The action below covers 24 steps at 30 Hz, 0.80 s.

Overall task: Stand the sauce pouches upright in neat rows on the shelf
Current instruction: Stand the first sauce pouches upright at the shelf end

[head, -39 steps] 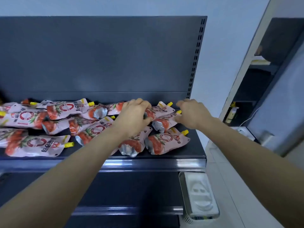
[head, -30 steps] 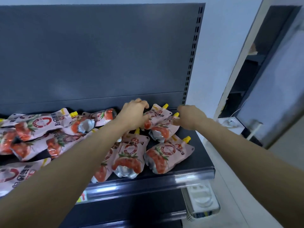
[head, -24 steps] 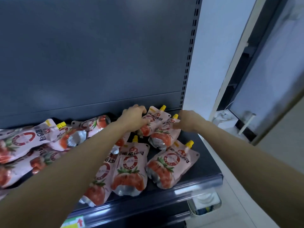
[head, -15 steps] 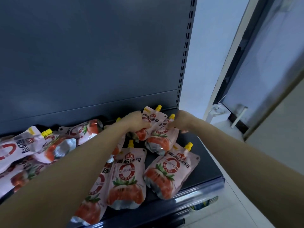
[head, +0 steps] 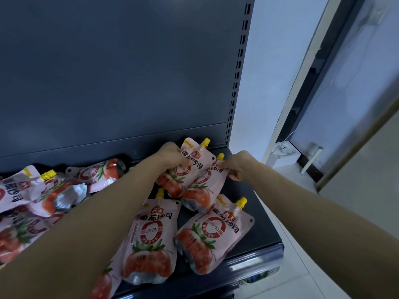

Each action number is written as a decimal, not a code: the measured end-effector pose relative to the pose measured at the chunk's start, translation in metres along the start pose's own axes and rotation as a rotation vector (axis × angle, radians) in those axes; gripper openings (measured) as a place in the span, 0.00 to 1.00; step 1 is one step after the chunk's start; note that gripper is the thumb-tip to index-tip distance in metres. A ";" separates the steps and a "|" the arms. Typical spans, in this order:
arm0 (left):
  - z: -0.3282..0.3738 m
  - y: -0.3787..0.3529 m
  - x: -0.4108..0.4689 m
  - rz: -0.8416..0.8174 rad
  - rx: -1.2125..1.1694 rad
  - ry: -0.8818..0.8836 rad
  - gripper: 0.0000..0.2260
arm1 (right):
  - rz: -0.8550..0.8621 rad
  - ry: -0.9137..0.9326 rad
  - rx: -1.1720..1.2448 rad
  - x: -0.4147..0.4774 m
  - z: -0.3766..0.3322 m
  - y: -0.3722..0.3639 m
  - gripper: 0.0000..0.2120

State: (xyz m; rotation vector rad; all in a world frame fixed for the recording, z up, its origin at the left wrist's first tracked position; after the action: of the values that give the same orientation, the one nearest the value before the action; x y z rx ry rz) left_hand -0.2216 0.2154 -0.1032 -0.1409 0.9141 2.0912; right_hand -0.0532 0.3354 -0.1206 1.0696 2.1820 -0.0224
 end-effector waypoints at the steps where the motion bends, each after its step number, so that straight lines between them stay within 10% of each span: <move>1: 0.003 0.003 -0.001 0.015 -0.030 0.002 0.09 | 0.003 0.016 0.024 0.000 -0.003 0.002 0.14; 24: 0.016 0.074 -0.059 0.278 -0.315 -0.238 0.09 | 0.032 0.542 -0.142 -0.022 -0.131 0.004 0.07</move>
State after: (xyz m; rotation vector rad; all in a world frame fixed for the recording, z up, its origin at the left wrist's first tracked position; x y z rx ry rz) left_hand -0.2338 0.1587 -0.0272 0.0757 0.4785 2.4377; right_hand -0.1171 0.3624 -0.0073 1.1211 2.5906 0.4810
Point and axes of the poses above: each hand's wrist, its own x-axis towards the middle knuckle, its own y-axis out of the back of the hand, z = x × y, the point moved 10 cm from there along x, towards the middle knuckle
